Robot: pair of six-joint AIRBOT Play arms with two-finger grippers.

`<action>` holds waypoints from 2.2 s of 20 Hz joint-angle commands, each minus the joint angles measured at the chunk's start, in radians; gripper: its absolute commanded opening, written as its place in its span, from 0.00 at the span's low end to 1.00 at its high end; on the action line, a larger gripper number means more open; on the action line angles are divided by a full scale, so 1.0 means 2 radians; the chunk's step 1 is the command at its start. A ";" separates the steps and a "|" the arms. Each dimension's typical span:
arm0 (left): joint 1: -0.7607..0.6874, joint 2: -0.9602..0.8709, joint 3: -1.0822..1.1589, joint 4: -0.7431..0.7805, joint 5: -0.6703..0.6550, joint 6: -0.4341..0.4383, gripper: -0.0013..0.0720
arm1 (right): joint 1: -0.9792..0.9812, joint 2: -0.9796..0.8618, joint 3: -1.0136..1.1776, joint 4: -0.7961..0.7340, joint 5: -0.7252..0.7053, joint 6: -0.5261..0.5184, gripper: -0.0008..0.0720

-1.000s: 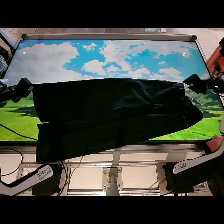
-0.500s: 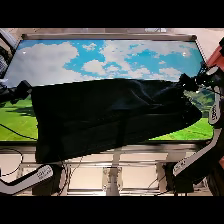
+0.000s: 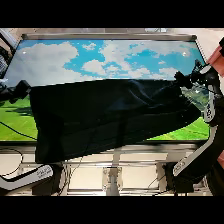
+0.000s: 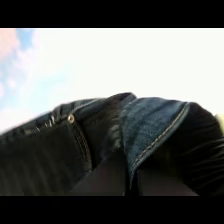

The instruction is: Fold the clothes and pants, and hang the long-sleeved shirts on hangers.

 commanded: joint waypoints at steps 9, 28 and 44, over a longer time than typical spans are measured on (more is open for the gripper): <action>-0.009 -0.048 0.074 0.000 0.025 -0.042 0.05 | -0.024 -0.001 0.047 -0.002 -0.038 0.020 0.04; -0.060 -0.183 0.178 -0.026 0.077 -0.064 0.13 | 0.009 -0.039 0.048 0.034 -0.084 0.025 0.04; 0.014 -0.055 0.229 0.138 -0.266 -0.062 0.43 | -0.087 0.048 0.074 -0.048 0.227 -0.082 0.67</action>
